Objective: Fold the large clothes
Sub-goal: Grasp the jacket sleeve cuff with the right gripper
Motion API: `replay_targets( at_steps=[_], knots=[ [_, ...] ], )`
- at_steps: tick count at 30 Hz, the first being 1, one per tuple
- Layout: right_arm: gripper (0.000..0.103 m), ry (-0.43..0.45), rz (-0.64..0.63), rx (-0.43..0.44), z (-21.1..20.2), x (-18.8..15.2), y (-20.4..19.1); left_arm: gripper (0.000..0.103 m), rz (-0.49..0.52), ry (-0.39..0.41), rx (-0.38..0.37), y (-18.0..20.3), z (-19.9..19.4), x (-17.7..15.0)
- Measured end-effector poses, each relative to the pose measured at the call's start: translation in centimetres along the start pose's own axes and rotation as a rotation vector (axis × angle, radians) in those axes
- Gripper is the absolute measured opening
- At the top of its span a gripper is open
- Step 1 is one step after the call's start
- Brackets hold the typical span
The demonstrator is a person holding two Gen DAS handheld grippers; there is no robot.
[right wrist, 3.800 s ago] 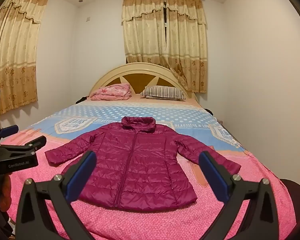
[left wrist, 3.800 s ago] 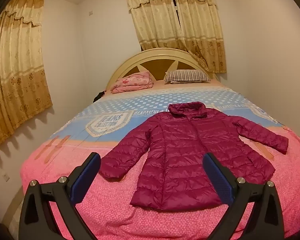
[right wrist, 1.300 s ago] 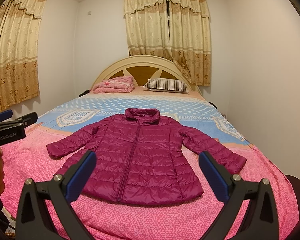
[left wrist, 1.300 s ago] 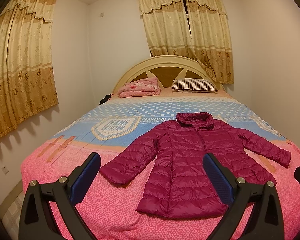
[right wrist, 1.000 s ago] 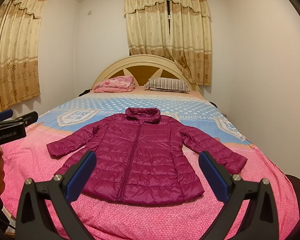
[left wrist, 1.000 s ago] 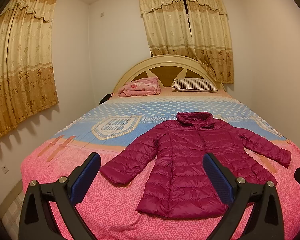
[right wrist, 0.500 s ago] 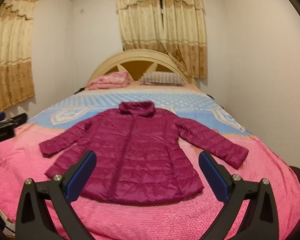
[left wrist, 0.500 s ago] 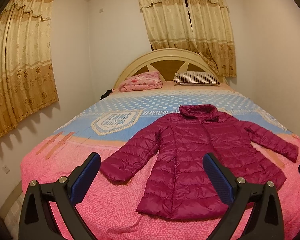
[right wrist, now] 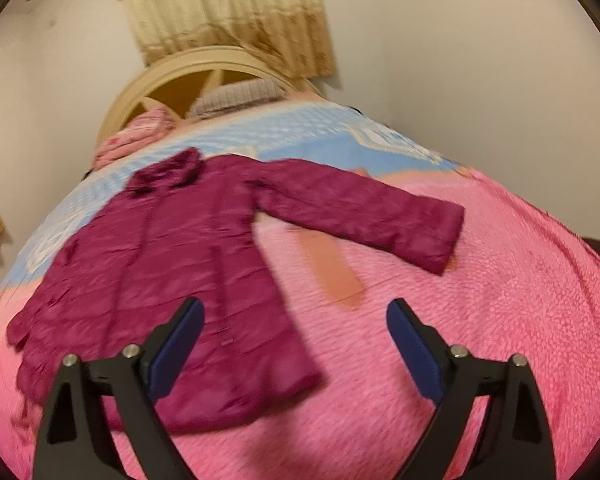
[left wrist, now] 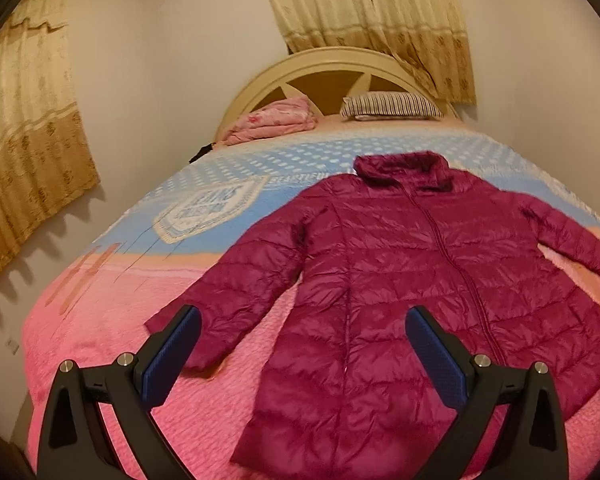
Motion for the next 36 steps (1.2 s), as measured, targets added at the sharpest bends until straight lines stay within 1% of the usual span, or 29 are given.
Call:
replay_targets(
  at_steps=[1,3,4,7,9,11,12,14,16,18,19,20,21,24,25,27,30,34,36],
  knots=[
    [0.093,-0.013,0.020,-0.015,0.9,0.4,1.1,0.102,0.009,-0.003,0.003,0.2,0.6,0.1],
    [0.088,-0.029,0.048,-0.032,2.0,1.0,2.7,0.102,0.022,-0.012,0.001,0.8,1.8,0.3],
    [0.088,-0.039,0.067,-0.044,2.6,1.3,3.7,0.102,0.029,-0.016,0.001,1.0,2.5,0.4],
    [0.086,-0.062,0.135,-0.074,4.2,2.4,7.1,0.102,0.048,-0.029,0.008,1.5,4.2,0.6],
    [0.082,-0.082,0.191,-0.107,5.4,3.1,9.7,0.102,0.051,-0.028,0.014,1.6,5.1,0.7],
    [0.081,-0.103,0.224,-0.128,6.6,3.4,11.6,0.102,0.047,-0.043,0.016,1.6,6.0,0.6],
    [0.077,-0.116,0.234,-0.139,7.2,3.5,12.3,0.102,0.045,-0.049,0.016,1.6,6.4,0.6],
    [0.074,-0.139,0.266,-0.148,8.2,3.5,13.5,0.102,0.046,-0.071,0.024,1.6,7.5,0.3],
    [0.073,-0.168,0.268,-0.146,9.0,3.5,13.8,0.102,0.050,-0.088,0.024,1.6,8.2,0.0],
    [0.062,-0.183,0.267,-0.137,9.9,3.7,14.0,0.102,0.057,-0.097,0.025,1.7,8.7,-0.3],
    [0.060,-0.188,0.262,-0.131,10.1,3.8,13.9,0.102,0.060,-0.098,0.026,1.8,8.7,-0.4],
    [0.052,-0.198,0.261,-0.117,10.5,3.8,13.8,0.102,0.066,-0.101,0.029,1.7,8.9,-0.5],
    [0.042,-0.213,0.269,-0.099,10.9,3.7,13.8,0.102,0.069,-0.104,0.032,1.6,8.9,-0.5],
    [0.030,-0.231,0.268,-0.076,11.9,3.7,13.9,0.102,0.071,-0.106,0.037,1.4,9.1,-0.4],
    [0.028,-0.230,0.263,-0.071,12.0,3.7,13.9,0.102,0.073,-0.104,0.040,1.2,9.0,-0.3],
    [0.020,-0.226,0.245,-0.058,11.7,4.1,13.5,0.102,0.075,-0.096,0.049,0.6,9.0,0.0],
    [0.017,-0.203,0.212,-0.056,11.2,5.4,12.5,0.102,0.069,-0.086,0.063,-0.3,8.9,0.5],
    [0.015,-0.166,0.159,-0.054,10.7,7.6,10.4,0.102,0.055,-0.083,0.090,-1.7,9.0,1.2],
    [0.015,-0.140,0.115,-0.047,10.2,9.0,8.5,0.102,0.053,-0.081,0.101,-2.2,9.2,1.5]
  ],
)
Point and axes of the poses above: each gripper's, at about its wrist camera, not at the fingertips, and z roughly the way its jaws point, y to its right, x to its top, the point moved 7 cm from there along z, roughly the way its jaws point, and after that the axes turned 2 degrees about -z, right-handed, at the moved point
